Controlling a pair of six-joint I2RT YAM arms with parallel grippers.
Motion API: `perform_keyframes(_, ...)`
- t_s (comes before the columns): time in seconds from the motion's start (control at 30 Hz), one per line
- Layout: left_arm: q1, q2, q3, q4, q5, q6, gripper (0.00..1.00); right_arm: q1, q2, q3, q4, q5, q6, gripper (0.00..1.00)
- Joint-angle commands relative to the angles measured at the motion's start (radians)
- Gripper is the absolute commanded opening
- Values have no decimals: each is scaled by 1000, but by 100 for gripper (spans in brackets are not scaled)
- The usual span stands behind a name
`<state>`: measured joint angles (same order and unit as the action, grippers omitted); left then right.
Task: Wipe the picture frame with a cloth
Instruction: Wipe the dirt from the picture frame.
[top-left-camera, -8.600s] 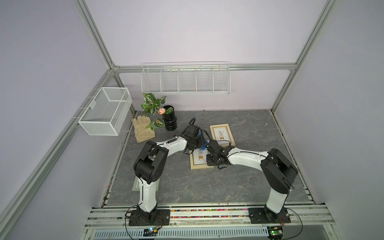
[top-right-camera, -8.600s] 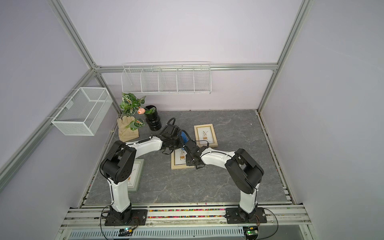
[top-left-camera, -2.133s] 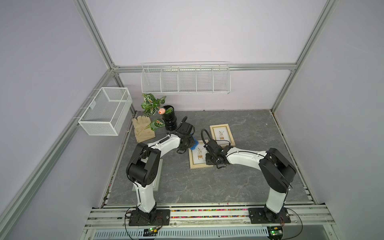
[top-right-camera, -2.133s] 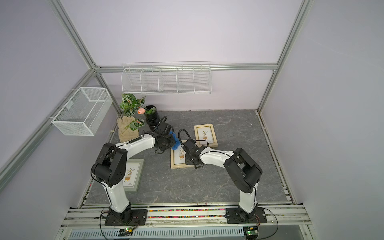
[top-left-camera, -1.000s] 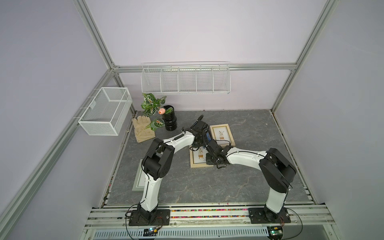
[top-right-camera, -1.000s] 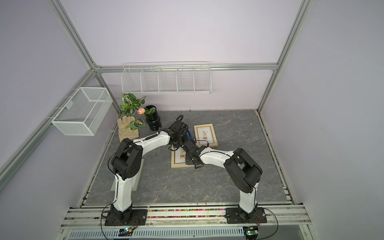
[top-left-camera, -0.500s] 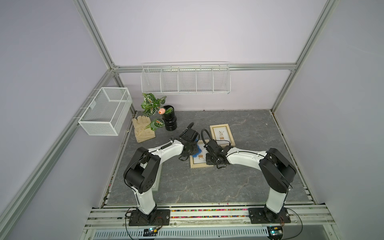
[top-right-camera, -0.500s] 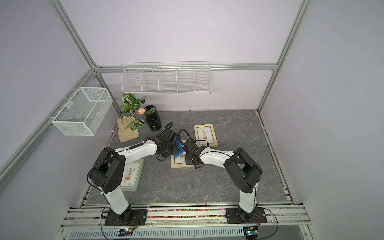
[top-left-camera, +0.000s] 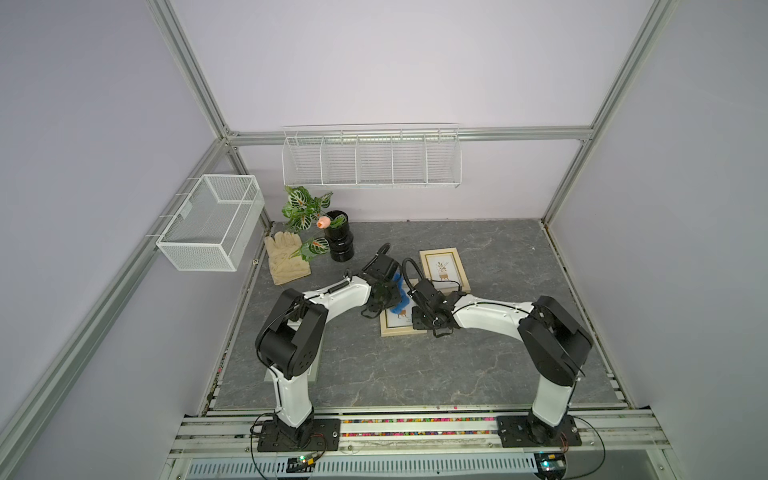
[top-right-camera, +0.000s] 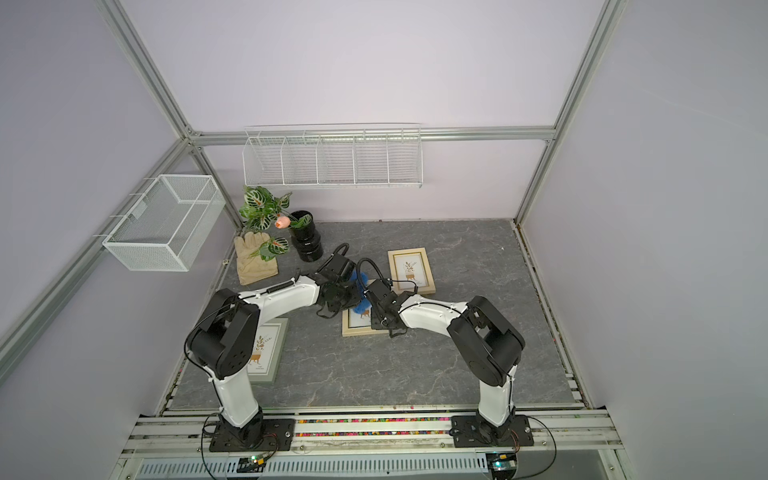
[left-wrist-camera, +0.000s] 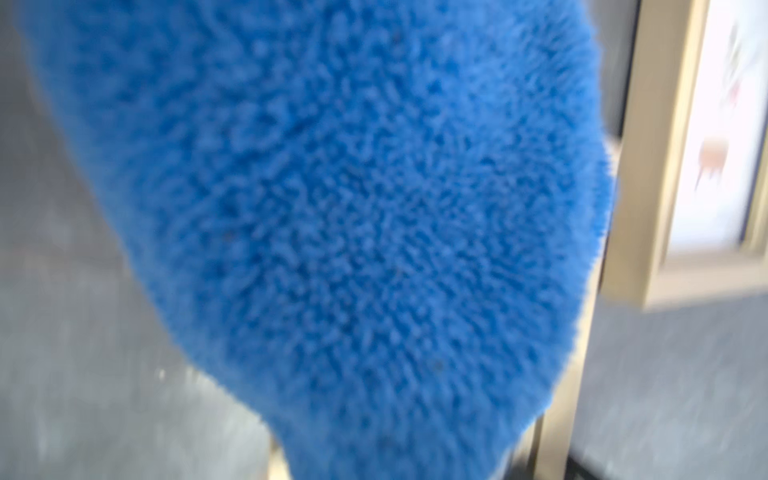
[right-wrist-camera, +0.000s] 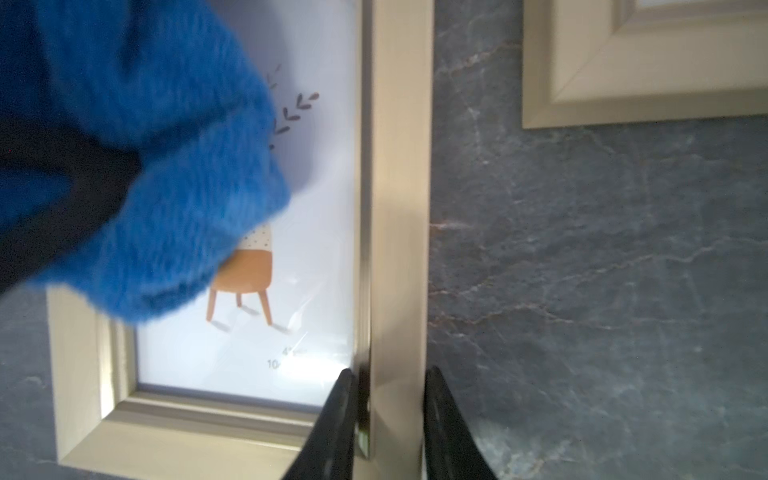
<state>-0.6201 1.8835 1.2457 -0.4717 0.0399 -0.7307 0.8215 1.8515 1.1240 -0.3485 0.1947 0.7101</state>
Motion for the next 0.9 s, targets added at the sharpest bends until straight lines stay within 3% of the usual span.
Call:
perform_keyframes(0.0, -34, -21, -13, -98, -44, 19, 0, -4, 32, -30, -127, 13, 12, 26)
perform_keyframes(0.23, -128, -255, -301, -88, -24, -96, 0, -5, 41, -32, -113, 2, 7, 26)
perform_keyframes(0.33, -145, -297, -366, -13, 46, -140, 0, -5, 41, -29, -115, 2, 5, 26)
perform_keyframes(0.6, -181, -166, -334, 194, 166, -208, 0, -5, 40, -30, -119, 1, 16, 26)
perform_keyframes(0.87, -113, -315, -426, 17, 36, -157, 0, -5, 40, -26, -126, 5, 15, 26)
